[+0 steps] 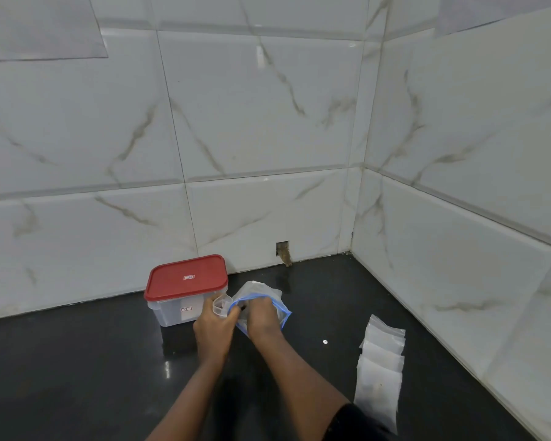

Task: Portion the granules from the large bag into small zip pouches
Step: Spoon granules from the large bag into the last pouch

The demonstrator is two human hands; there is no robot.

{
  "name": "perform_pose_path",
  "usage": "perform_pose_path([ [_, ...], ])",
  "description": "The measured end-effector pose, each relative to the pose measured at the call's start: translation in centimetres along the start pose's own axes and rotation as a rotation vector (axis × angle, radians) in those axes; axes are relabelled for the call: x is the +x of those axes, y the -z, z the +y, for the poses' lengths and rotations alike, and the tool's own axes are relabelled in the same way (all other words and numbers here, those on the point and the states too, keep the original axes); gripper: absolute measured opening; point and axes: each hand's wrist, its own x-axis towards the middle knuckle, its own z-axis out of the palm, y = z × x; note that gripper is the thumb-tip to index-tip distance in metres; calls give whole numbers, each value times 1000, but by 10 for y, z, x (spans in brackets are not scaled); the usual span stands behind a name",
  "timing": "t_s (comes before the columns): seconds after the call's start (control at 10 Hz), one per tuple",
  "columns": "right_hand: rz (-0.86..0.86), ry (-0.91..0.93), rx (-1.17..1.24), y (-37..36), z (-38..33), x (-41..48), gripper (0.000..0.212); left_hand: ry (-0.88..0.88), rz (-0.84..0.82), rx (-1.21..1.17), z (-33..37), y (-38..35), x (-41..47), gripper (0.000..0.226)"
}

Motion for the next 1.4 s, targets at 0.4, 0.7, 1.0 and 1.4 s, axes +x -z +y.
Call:
perform_pose_path([
  [0.4,28,-92,220,7,-11,-10,32,0,5,29,-1,-4,-1,33],
  [0.7,1,-103,179,4,-12,-12,17,8,44,29,-2,-4,-3,32],
  [1.0,-56,210,-513,8,-1,3,13,16,28,25,1,0,-1,34],
  [1.4,-128,397,-977,2,-5,4,35,26,63,8,-2,8,0,30],
])
